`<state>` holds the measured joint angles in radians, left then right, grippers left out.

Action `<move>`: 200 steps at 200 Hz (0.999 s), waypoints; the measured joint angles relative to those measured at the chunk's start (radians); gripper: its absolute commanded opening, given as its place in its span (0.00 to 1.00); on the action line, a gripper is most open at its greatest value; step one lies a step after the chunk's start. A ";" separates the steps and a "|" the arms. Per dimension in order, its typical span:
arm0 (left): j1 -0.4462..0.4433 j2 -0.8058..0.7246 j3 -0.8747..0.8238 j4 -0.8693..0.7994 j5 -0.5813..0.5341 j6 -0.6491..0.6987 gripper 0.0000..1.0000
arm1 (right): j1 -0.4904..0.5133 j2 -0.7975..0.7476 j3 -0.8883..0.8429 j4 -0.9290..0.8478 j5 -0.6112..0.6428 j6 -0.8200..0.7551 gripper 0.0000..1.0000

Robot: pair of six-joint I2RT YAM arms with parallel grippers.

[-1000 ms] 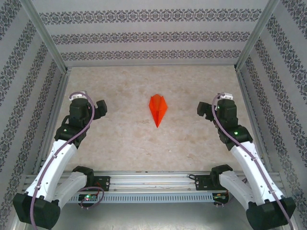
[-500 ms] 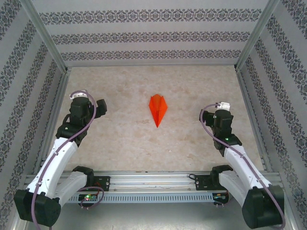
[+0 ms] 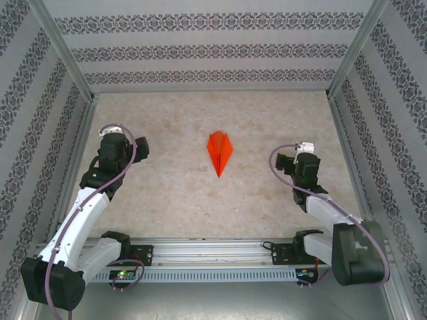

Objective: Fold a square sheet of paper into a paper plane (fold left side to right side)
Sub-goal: Reset both arms

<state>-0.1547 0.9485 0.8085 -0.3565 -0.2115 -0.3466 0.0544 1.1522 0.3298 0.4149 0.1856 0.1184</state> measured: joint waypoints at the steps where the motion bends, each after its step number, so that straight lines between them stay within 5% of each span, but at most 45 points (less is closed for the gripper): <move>1: 0.000 0.000 0.000 0.000 0.000 0.000 1.00 | 0.000 0.005 0.000 0.005 -0.002 0.000 0.98; 103: 0.018 0.047 -0.002 0.008 -0.003 0.018 1.00 | -0.020 0.351 0.001 0.451 -0.166 -0.100 0.98; 200: 0.075 0.167 -0.201 0.316 -0.082 0.204 1.00 | -0.052 0.371 0.038 0.478 -0.180 -0.092 0.98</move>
<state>-0.0799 1.1160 0.6079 -0.0406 -0.2939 -0.1425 0.0021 1.5234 0.3679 0.8932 0.0055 0.0269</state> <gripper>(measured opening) 0.998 0.982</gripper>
